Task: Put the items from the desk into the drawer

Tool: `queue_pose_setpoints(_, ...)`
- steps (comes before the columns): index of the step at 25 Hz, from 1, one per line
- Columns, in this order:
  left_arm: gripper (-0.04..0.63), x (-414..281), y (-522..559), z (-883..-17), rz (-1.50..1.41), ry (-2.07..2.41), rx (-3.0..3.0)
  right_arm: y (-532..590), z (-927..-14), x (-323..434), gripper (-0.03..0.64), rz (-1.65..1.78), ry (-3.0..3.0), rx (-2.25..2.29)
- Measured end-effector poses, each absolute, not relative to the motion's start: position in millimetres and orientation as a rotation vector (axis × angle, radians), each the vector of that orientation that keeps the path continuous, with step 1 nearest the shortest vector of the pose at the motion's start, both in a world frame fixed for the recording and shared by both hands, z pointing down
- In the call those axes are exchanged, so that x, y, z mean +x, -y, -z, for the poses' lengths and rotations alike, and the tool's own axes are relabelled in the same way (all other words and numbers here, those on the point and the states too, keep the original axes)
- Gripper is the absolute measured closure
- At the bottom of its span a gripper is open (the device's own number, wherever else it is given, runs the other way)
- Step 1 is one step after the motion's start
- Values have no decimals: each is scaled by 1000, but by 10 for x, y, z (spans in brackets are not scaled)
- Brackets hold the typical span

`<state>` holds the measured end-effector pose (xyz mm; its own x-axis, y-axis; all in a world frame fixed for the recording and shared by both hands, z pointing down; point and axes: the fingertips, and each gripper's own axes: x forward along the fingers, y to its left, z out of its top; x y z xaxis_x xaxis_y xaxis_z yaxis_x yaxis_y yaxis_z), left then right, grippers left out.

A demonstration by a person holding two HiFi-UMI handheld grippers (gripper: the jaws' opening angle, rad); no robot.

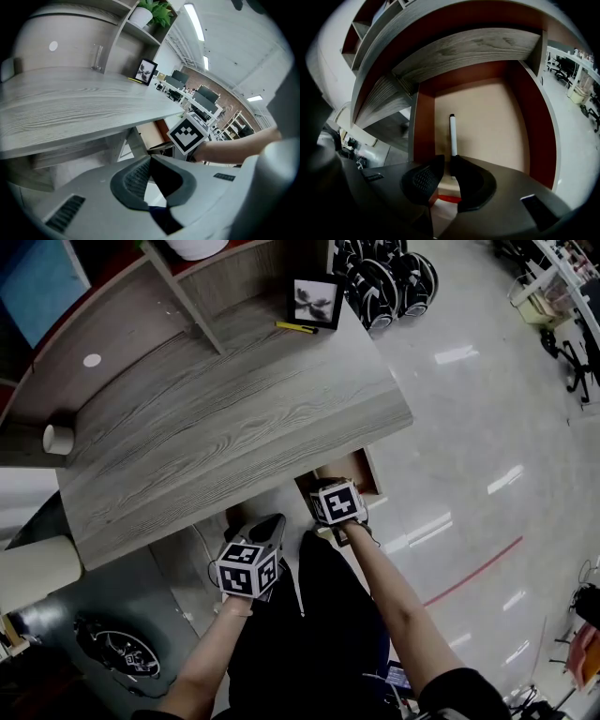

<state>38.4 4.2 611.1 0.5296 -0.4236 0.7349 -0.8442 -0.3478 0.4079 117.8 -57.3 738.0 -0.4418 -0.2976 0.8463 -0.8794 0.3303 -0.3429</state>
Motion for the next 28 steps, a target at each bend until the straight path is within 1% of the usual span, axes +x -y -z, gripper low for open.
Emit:
queue_pose_setpoints(5, 568, 418, 9, -6056, -652, 1034, 1991, 577, -7217, 1172, 535, -1063, 1962, 1031)
queue_pose_setpoints(14, 568, 506, 66, -5836, -596, 1037, 2040, 440, -6547, 1307, 534, -1124, 2105, 1123)
queue_pose_setpoints(23, 569, 844, 224, -5167, -395, 995, 2224, 389, -5526, 1442, 548, -999, 2317, 1320)
queue_pose_setpoints(24, 569, 888, 236, -5093, -381, 990, 2249, 392, -5399, 1454, 557, -983, 2348, 1341)
queue_pose_setpoints(25, 569, 927, 248, -5022, -370, 987, 2274, 398, -5276, 1468, 603, -964, 2377, 1367)
queue_pose_setpoints(26, 569, 961, 258, -4953, -360, 986, 2298, 404, -5156, 1485, 629, -942, 2404, 1392)
queue_pose_setpoints(28, 569, 1023, 276, -4825, -332, 990, 2337, 411, -4928, 1528, 629, -897, 2450, 1443)
